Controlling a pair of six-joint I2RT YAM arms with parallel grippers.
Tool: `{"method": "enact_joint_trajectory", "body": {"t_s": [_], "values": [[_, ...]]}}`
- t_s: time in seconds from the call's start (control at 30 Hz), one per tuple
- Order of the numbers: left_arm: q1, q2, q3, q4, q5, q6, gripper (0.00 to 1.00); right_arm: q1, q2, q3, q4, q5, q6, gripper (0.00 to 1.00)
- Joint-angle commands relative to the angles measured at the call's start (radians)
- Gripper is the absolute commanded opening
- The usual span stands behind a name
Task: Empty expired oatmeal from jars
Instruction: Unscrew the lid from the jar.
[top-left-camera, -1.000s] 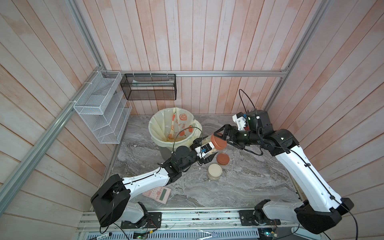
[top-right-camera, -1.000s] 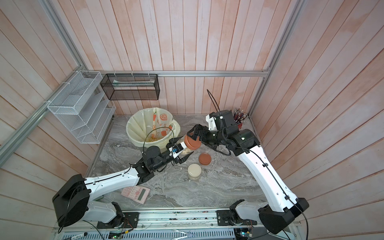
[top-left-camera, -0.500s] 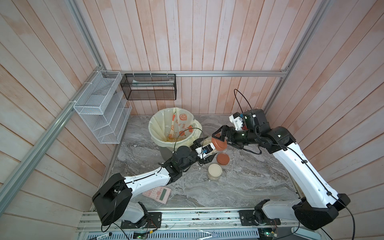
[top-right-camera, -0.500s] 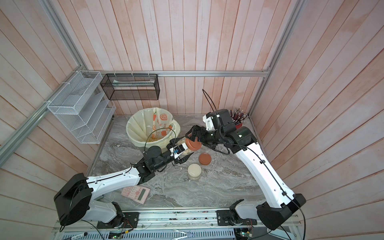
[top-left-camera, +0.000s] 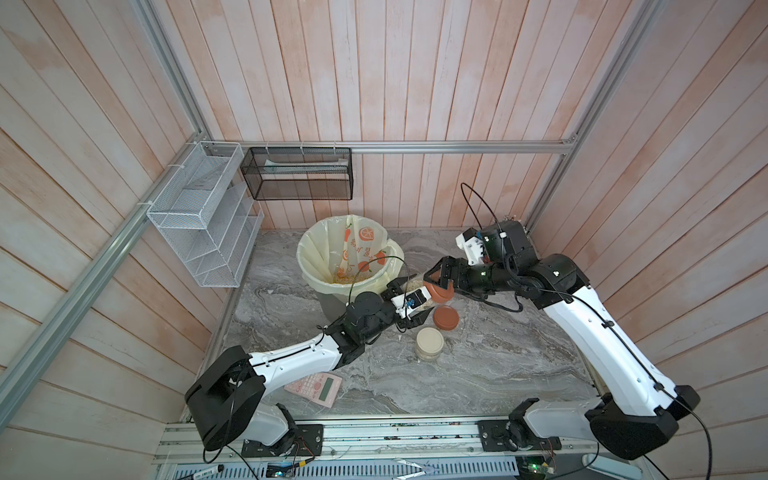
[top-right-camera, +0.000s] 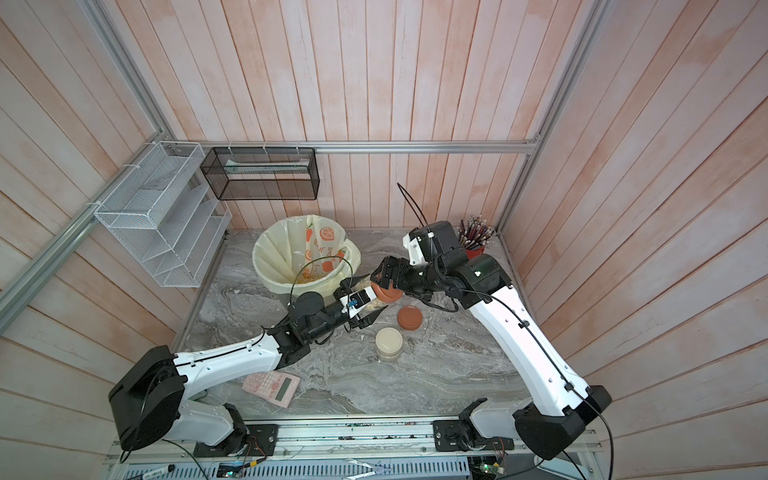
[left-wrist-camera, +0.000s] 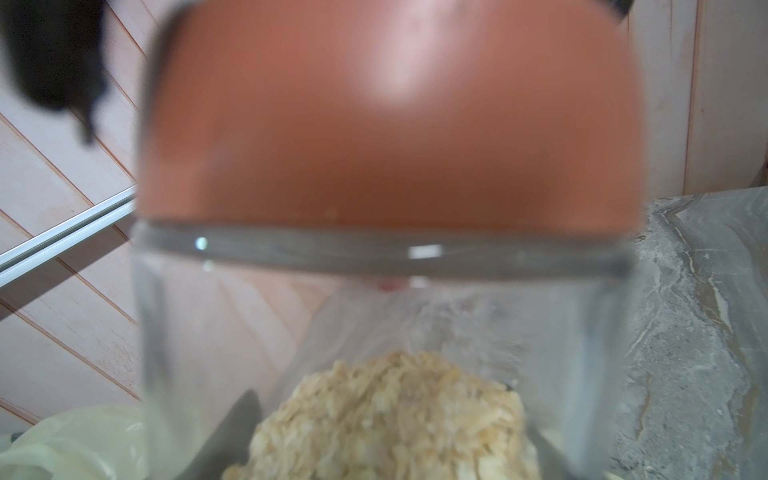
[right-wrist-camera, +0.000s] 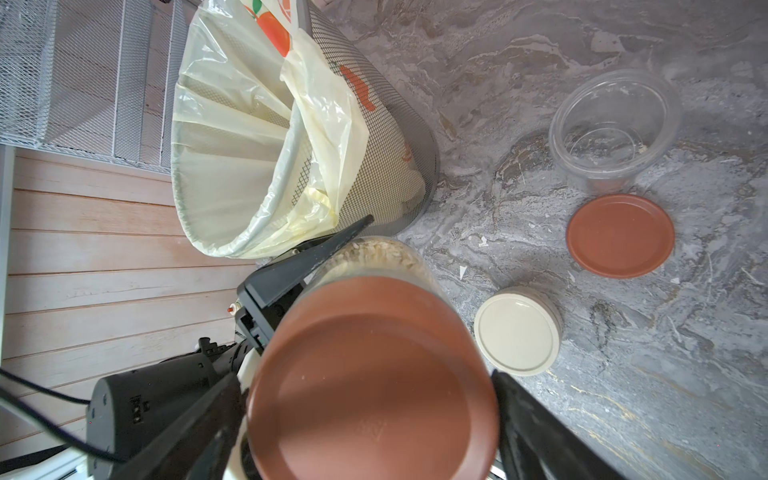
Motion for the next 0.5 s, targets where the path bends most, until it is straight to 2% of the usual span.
{"method": "enact_joint_trajectory", "body": {"t_s": [0.0, 0.1, 0.23, 0.33, 0.47], "values": [[-0.004, -0.011, 0.050, 0.068, -0.012, 0.002, 0.21, 0.014, 0.007, 0.026, -0.040, 0.018, -0.021, 0.92], [-0.003, -0.013, 0.051, 0.068, -0.009, -0.005, 0.21, 0.020, 0.008, 0.020, -0.042, 0.021, -0.026, 0.88], [-0.003, -0.021, 0.052, 0.053, 0.024, -0.036, 0.21, 0.024, 0.000, 0.013, -0.033, 0.025, -0.049, 0.75], [0.008, -0.041, 0.045, 0.048, 0.095, -0.102, 0.20, 0.032, -0.024, -0.014, 0.032, -0.006, -0.129, 0.69], [0.046, -0.076, 0.013, 0.093, 0.243, -0.251, 0.20, 0.037, -0.068, -0.094, 0.101, -0.033, -0.300, 0.56]]}}
